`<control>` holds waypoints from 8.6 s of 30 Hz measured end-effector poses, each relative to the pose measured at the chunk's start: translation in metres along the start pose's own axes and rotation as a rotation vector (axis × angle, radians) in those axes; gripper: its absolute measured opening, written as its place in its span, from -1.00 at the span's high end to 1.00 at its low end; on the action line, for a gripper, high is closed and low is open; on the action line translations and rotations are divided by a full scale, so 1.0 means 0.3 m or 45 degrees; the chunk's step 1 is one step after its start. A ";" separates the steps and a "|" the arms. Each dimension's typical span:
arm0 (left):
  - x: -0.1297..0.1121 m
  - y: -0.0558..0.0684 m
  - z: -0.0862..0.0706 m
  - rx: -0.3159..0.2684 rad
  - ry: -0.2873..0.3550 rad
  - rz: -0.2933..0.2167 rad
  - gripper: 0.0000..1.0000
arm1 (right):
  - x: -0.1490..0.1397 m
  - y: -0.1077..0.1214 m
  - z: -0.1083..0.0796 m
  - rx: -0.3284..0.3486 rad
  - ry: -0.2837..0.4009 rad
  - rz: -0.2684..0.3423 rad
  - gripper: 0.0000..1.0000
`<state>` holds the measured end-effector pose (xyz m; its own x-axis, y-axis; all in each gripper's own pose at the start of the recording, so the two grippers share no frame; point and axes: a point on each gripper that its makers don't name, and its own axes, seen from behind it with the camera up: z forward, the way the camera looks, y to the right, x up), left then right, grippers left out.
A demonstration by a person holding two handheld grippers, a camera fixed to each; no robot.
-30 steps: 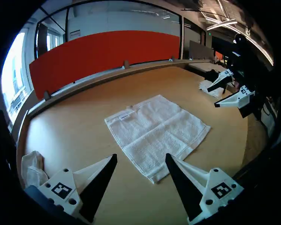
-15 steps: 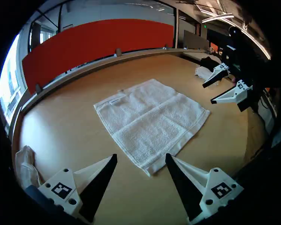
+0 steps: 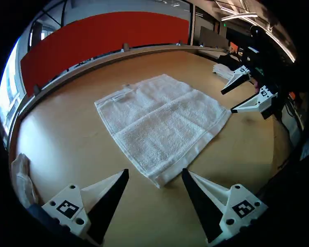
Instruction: Fold towel
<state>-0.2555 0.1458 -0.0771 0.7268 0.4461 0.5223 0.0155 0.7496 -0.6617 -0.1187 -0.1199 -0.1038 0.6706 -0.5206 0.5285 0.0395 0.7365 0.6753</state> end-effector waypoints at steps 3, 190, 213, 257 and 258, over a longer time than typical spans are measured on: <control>-0.011 0.005 0.009 -0.006 -0.010 0.003 -0.91 | -0.011 -0.002 0.007 0.007 -0.008 0.000 -1.00; 0.389 0.041 -0.370 0.083 0.152 -0.379 0.85 | 0.359 -0.018 -0.403 0.064 0.194 -0.024 0.76; 0.291 0.028 -0.247 0.108 0.078 -0.437 0.85 | 0.253 -0.020 -0.257 0.109 0.083 0.022 0.77; 0.239 -0.085 0.015 0.126 -0.006 -0.401 0.86 | 0.169 0.124 -0.015 0.104 -0.079 0.094 0.76; 0.235 -0.087 0.022 0.128 -0.009 -0.403 0.86 | 0.166 0.127 -0.009 0.102 -0.082 0.098 0.76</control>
<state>-0.2092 0.1610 -0.0196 0.6921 0.1864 0.6973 0.1719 0.8957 -0.4100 -0.0816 -0.1167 -0.0532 0.6204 -0.4922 0.6106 -0.0714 0.7399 0.6689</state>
